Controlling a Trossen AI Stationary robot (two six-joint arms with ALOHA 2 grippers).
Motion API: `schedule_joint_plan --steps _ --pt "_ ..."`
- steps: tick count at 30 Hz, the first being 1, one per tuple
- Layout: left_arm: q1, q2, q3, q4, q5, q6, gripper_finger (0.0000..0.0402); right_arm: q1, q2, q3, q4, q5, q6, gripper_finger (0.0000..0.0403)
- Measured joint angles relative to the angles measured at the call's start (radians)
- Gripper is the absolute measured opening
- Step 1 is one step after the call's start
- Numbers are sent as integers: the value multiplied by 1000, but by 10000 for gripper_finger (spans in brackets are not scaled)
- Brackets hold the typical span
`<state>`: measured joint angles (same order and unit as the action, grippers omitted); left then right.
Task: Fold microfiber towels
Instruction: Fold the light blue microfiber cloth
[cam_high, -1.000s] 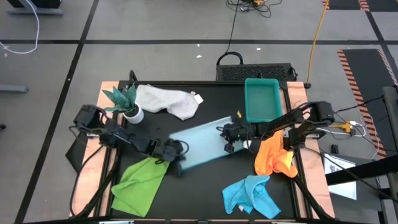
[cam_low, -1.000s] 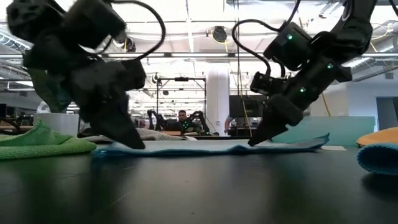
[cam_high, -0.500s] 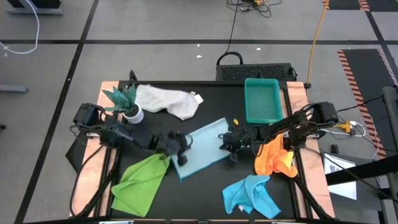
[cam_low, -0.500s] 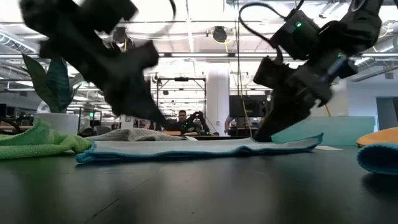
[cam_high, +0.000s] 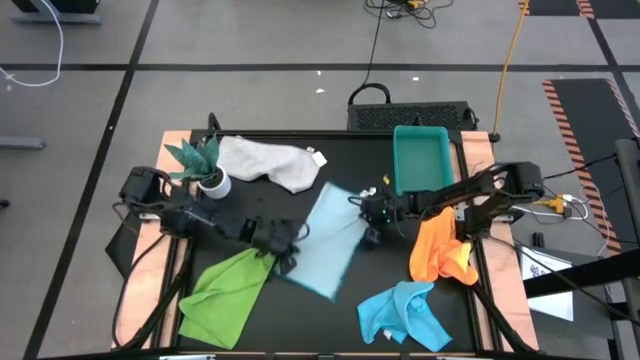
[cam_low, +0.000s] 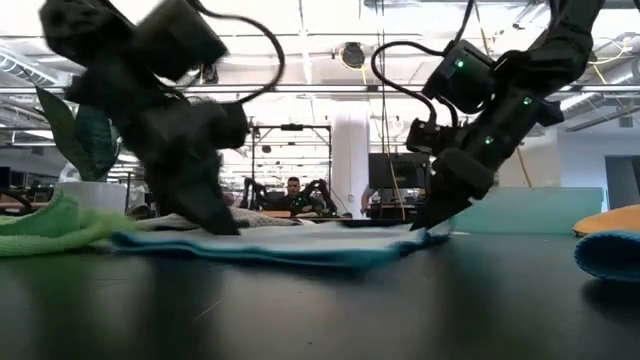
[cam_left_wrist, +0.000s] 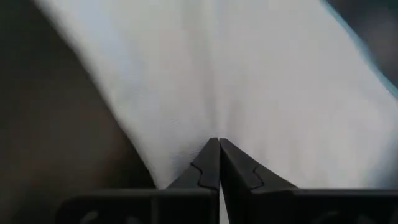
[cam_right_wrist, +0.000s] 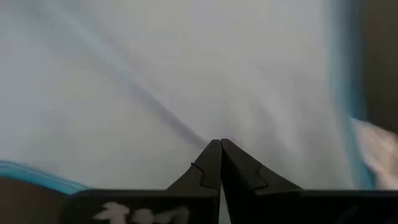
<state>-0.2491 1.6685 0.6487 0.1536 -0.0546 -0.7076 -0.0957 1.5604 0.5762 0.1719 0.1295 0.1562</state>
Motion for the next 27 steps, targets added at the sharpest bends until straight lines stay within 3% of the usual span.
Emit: schedule_joint_plan --steps 2,4,6,8,11,14,18,24,27 --pt "-59 3 -3 76 56 -22 3 -16 -17 0 -14 -11 -36 0" --pt "-97 1 4 143 60 -2 9 -26 -37 6 -22 -115 -34 0" --pt "-109 -9 10 163 -14 42 15 -14 -43 21 0 -269 -19 0" --pt "-101 -9 13 169 -109 76 18 22 -42 23 21 -352 -6 0" --pt "-40 -9 13 205 -218 149 15 100 -27 23 83 -362 6 0" --pt "55 -2 13 291 -232 238 4 167 3 24 141 -320 51 0" --pt "179 35 15 409 -192 350 9 226 52 34 165 -206 79 0" --pt "300 166 16 510 -113 341 3 277 165 84 191 -217 89 0" --pt "311 223 13 487 -102 302 8 316 206 92 210 -280 83 0"
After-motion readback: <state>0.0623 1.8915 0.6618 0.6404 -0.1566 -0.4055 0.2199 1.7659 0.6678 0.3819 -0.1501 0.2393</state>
